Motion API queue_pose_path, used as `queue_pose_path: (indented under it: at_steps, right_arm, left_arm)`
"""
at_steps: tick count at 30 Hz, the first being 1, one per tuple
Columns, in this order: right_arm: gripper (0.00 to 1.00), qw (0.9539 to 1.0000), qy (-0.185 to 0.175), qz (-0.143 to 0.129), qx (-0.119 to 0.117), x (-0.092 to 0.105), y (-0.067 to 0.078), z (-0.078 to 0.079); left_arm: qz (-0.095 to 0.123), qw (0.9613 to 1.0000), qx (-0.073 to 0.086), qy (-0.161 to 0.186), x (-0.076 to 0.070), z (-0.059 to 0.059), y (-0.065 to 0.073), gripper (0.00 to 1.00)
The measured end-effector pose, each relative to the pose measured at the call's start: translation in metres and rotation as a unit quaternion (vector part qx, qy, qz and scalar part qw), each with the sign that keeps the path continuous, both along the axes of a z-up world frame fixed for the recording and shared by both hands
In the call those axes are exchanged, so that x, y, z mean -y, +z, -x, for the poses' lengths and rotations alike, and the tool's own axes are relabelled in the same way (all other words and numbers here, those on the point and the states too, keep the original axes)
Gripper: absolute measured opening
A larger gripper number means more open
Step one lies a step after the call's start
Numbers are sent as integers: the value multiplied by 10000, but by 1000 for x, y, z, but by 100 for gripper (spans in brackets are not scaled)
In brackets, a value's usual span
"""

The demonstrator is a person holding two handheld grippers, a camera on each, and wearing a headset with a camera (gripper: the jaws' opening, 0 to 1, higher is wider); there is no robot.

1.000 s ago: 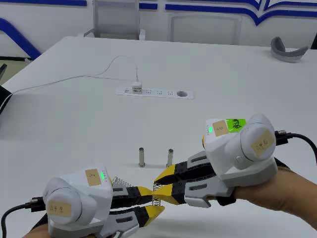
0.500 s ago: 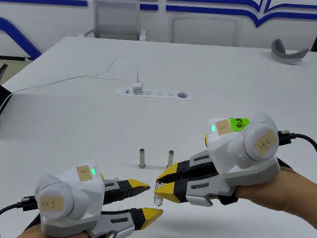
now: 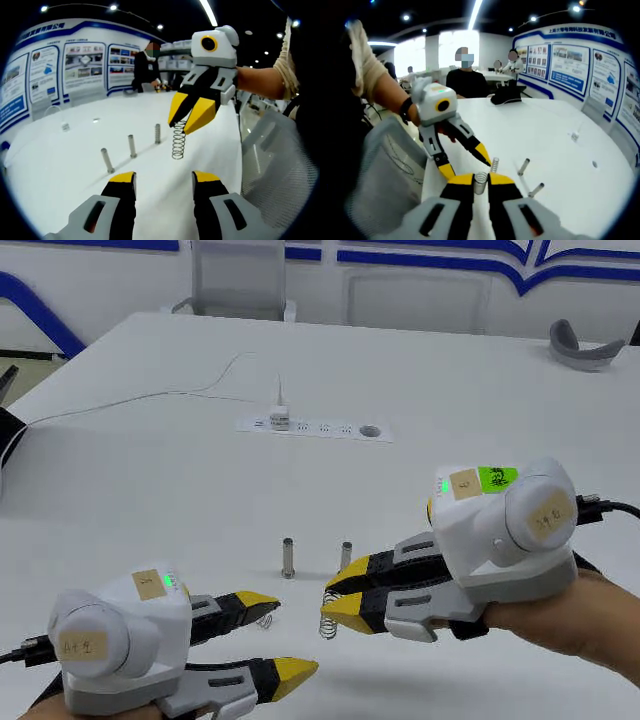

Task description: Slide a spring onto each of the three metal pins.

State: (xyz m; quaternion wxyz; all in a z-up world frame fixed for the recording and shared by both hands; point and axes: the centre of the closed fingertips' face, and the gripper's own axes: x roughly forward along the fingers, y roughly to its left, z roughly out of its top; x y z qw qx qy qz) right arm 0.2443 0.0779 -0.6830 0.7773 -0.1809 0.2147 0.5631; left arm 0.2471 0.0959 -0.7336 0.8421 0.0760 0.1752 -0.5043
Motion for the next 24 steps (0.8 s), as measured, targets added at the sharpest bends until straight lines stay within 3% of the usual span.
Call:
queue_pose_path:
  at_steps: [24]
  right_arm:
    - [11,9980,-559,-16,299,24,13,-42]
  left_arm:
    - [25,9992,11,404,-21,-12,0,51]
